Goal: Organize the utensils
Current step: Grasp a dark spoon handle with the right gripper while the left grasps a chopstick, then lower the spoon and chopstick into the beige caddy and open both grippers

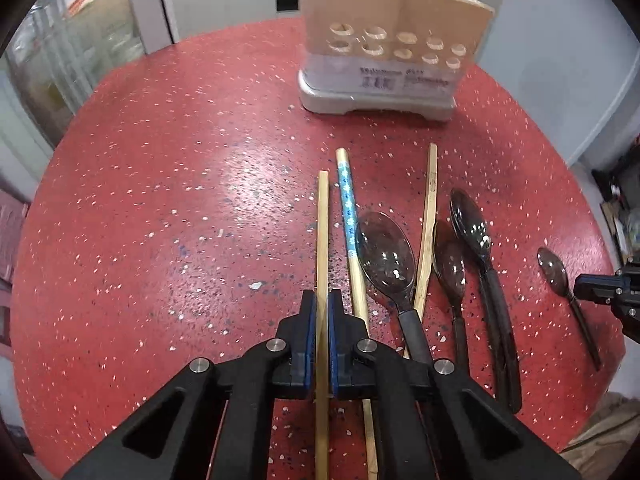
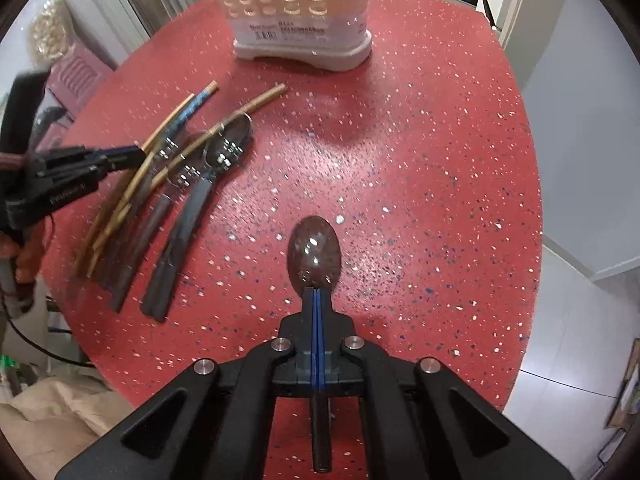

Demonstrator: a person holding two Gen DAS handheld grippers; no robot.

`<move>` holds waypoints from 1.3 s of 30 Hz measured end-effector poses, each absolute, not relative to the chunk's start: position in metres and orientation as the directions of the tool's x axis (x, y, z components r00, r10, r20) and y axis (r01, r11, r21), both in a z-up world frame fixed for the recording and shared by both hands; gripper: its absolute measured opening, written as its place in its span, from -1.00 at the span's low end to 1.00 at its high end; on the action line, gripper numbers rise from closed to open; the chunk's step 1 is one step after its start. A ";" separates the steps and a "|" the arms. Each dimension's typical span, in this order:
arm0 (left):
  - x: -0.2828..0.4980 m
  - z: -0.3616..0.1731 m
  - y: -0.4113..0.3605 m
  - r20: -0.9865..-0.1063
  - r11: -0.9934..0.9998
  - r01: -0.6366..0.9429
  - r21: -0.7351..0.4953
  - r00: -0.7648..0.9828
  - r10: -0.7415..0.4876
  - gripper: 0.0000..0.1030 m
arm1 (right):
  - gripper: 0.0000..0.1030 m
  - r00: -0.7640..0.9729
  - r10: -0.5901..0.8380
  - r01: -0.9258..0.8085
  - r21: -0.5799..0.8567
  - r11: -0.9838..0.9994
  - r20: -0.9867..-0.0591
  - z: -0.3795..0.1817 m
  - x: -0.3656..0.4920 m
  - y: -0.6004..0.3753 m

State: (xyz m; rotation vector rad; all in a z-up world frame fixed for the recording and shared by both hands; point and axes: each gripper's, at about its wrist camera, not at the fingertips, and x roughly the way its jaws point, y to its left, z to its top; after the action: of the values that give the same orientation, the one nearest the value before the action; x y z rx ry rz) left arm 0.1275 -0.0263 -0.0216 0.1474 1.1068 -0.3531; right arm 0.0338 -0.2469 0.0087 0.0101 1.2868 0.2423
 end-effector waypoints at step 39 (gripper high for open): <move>0.121 0.073 0.021 -0.729 0.946 0.274 -0.174 0.609 -0.311 -0.39 | -0.76 0.478 0.364 -0.234 0.284 0.930 -0.799 0.095 0.052 -0.237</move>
State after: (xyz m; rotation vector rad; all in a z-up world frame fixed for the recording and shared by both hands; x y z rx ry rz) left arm 0.1206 0.0210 0.0730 -0.0463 0.8507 -0.3382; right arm 0.0523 -0.2367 0.0945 0.1423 1.0090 0.3663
